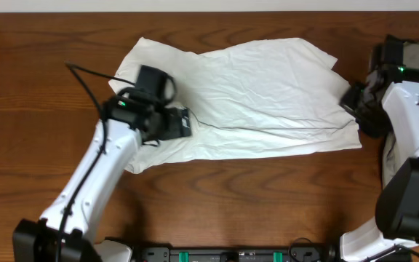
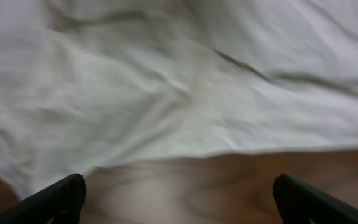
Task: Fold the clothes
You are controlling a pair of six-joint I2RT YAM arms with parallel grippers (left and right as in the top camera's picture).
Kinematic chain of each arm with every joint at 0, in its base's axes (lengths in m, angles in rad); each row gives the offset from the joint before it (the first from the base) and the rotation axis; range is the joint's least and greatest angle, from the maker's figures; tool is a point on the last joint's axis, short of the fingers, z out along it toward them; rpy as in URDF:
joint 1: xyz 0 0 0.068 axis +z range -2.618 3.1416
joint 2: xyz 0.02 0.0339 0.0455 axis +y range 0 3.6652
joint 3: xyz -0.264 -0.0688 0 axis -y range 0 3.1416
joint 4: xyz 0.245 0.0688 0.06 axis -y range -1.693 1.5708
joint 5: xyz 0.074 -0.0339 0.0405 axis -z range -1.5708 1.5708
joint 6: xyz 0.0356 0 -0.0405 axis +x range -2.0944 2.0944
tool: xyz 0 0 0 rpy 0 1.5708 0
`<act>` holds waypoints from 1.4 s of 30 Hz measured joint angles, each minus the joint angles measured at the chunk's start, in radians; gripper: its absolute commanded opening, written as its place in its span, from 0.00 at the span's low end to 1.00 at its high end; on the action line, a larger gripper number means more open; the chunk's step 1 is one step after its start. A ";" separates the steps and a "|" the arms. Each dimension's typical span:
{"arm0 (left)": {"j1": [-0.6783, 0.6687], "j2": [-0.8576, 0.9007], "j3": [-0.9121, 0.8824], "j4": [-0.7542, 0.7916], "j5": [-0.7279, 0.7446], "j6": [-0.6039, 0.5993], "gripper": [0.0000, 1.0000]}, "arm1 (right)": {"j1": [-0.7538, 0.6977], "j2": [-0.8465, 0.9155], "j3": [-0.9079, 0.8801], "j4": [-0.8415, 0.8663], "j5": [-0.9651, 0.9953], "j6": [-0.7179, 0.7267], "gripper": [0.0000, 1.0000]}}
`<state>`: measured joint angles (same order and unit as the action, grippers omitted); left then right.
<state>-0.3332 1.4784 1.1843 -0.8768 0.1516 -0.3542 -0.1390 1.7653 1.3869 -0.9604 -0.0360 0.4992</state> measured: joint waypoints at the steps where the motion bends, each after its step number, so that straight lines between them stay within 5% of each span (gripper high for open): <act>1: -0.031 -0.002 0.000 -0.006 0.006 -0.006 0.98 | 0.024 -0.006 0.002 -0.006 -0.043 -0.035 0.03; 6: -0.143 0.062 0.000 -0.004 0.022 -0.061 0.98 | 0.214 -0.009 0.003 -0.015 -0.180 -0.122 0.03; 14: -0.161 0.230 0.000 0.026 0.026 -0.138 0.98 | 0.437 -0.009 0.003 -0.050 -0.166 -0.036 0.01; 42: -0.060 0.414 0.000 0.291 0.025 -0.163 0.98 | 0.448 -0.008 -0.237 0.085 -0.062 0.195 0.02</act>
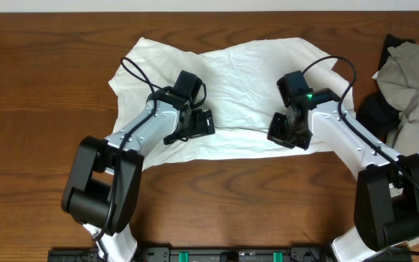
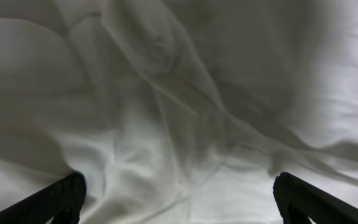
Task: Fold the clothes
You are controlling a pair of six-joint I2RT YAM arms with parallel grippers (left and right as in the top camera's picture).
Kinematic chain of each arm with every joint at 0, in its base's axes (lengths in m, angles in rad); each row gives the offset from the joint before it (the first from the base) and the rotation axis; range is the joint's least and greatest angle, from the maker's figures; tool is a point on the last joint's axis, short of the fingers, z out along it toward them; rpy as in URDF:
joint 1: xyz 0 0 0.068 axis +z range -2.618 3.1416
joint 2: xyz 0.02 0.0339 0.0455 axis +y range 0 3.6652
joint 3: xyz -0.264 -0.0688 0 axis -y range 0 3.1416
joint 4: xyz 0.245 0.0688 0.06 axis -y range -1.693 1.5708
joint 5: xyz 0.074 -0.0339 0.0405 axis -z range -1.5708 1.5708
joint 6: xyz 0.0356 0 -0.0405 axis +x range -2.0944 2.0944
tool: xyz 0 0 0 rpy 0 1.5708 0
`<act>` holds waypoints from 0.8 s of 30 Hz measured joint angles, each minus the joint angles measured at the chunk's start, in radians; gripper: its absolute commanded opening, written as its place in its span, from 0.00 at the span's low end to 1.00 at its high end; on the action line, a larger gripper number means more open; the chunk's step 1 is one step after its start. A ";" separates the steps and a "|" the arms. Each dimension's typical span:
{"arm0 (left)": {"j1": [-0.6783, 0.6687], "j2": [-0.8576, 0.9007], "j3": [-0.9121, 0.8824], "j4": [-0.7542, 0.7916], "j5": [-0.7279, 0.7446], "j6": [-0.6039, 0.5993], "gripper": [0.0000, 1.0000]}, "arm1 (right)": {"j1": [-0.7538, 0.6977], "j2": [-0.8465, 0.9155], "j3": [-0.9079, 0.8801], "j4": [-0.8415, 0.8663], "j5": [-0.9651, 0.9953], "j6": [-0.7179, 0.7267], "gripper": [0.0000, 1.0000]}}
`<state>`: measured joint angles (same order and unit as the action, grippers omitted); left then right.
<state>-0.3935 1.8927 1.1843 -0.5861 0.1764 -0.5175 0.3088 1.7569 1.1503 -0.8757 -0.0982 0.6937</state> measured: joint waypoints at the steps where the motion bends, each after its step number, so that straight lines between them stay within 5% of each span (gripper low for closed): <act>1: 0.000 0.009 0.000 0.004 0.000 -0.002 0.98 | 0.000 0.000 -0.007 0.011 0.004 0.007 0.02; 24: -0.001 0.021 0.006 0.011 -0.007 -0.010 0.98 | 0.000 0.064 -0.072 0.127 0.100 0.061 0.02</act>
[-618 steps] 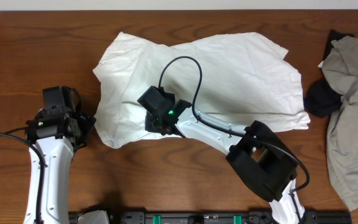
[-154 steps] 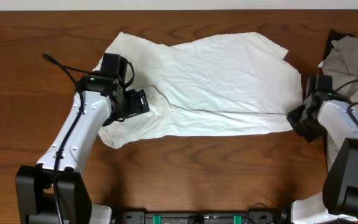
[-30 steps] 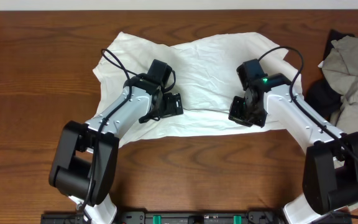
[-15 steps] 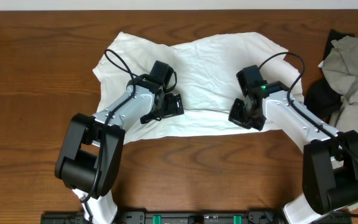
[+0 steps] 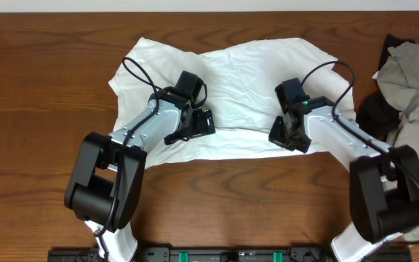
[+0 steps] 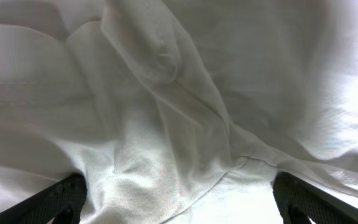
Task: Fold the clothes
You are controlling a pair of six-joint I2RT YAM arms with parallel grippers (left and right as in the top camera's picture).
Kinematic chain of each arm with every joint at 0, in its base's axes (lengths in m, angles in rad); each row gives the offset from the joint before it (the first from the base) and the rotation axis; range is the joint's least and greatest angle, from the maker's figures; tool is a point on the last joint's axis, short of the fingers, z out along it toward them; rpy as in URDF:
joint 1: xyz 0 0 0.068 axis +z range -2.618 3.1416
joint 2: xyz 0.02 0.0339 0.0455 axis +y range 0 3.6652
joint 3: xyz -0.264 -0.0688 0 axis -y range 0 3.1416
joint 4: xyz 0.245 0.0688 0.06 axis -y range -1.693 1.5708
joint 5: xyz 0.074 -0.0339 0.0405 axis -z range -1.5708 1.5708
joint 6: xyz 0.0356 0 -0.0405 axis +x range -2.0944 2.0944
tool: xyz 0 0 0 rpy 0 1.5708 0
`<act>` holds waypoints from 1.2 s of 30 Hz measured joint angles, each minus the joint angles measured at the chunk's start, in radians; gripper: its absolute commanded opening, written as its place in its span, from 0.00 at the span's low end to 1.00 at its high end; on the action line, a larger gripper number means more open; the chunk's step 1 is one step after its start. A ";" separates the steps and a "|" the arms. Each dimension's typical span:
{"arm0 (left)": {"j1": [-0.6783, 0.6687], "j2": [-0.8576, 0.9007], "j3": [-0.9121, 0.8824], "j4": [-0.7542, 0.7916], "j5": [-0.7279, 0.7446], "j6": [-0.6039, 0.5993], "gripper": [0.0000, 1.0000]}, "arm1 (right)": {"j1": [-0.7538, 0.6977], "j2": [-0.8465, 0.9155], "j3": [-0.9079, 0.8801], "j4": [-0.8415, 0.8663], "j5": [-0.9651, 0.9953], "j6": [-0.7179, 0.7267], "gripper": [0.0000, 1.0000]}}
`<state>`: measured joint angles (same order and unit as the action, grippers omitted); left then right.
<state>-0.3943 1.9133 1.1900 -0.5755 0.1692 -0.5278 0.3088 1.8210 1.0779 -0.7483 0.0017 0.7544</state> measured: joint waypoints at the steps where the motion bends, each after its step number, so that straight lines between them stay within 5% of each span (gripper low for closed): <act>1: 0.000 0.000 0.000 0.000 0.000 0.000 0.98 | 0.000 0.017 0.000 0.005 0.001 0.000 0.02; 24: 0.006 0.004 0.006 -0.011 -0.006 0.009 0.98 | -0.193 0.030 0.006 0.055 -0.052 -0.082 0.02; 36: 0.168 0.010 0.021 -0.079 0.019 0.080 0.98 | -0.196 0.037 0.020 0.050 -0.028 -0.142 0.04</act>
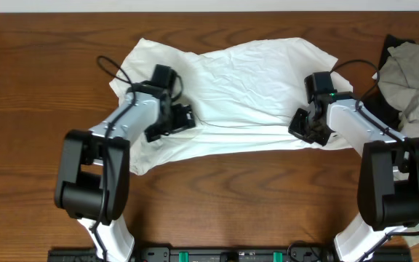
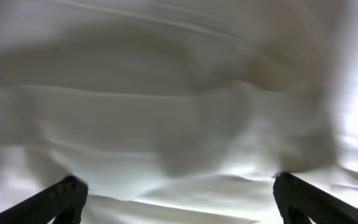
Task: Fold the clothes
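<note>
A white garment [image 1: 246, 80] lies spread and wrinkled across the far middle of the wooden table. My left gripper [image 1: 170, 121] rests low on its left part, near the lower hem. In the left wrist view, blurred white cloth [image 2: 179, 93] fills the frame. The left gripper [image 2: 180, 205] is open there, its dark fingertips [image 2: 64, 194] wide apart with only flat cloth between them. My right gripper [image 1: 308, 126] sits at the garment's lower right edge, fingers pointing down into the cloth. Whether it holds the cloth cannot be made out from above.
A heap of grey and dark clothes [image 1: 412, 67] lies at the table's far right, close to the right arm. Bare wood [image 1: 42, 94] runs to the left of the garment and along the near side [image 1: 231, 196].
My left gripper has shifted left over the garment and my right gripper has shifted right toward its lower right edge. The left wrist view is now blurred. The left jaws stay open.
First my left gripper hovered open at the garment's lower left edge while the right arm was far right by the heap. Then both grippers were down on the garment's middle, close to the lower hem, and stayed there. Now they stand farther apart, left and right.
</note>
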You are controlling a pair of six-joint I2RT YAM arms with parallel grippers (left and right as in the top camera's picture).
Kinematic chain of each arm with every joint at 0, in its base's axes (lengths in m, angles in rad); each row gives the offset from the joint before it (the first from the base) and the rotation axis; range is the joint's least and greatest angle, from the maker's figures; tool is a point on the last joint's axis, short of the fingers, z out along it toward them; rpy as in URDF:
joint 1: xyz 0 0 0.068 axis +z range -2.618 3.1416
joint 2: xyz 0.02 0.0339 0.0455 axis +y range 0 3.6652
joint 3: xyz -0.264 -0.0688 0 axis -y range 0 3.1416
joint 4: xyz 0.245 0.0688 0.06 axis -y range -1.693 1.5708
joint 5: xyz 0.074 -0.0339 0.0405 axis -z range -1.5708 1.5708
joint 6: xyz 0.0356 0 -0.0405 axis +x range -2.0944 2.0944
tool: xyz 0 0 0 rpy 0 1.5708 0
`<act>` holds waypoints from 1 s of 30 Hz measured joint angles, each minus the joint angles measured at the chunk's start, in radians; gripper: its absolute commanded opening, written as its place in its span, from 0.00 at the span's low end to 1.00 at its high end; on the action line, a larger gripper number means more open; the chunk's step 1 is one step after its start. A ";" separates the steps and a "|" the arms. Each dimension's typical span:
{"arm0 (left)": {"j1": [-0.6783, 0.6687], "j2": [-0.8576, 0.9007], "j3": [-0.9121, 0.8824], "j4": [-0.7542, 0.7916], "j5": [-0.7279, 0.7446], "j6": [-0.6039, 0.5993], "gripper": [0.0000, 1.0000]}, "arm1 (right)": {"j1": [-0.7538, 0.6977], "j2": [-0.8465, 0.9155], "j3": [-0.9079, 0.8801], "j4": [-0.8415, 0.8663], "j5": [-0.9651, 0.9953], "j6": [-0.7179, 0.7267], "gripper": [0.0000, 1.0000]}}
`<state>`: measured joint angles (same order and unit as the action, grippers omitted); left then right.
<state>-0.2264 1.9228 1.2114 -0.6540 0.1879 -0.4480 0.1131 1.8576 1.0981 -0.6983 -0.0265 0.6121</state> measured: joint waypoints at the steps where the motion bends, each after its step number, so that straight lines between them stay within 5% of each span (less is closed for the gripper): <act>1: 0.019 0.001 0.000 -0.005 0.006 0.006 0.98 | 0.000 0.002 0.006 -0.006 0.003 -0.003 0.04; 12: 0.189 0.005 0.000 -0.045 -0.050 0.043 0.98 | -0.023 0.021 0.120 -0.071 0.097 -0.031 0.08; 23: 0.201 0.006 0.000 -0.050 -0.064 0.064 0.98 | -0.025 0.021 0.121 -0.072 0.117 -0.040 0.09; 30: 0.201 0.006 0.000 -0.053 -0.064 0.065 0.98 | -0.027 0.021 0.121 -0.122 0.189 -0.045 0.01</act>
<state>-0.0250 1.9289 1.2118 -0.7071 0.1238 -0.3832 0.0856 1.8790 1.2194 -0.8200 0.1623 0.5667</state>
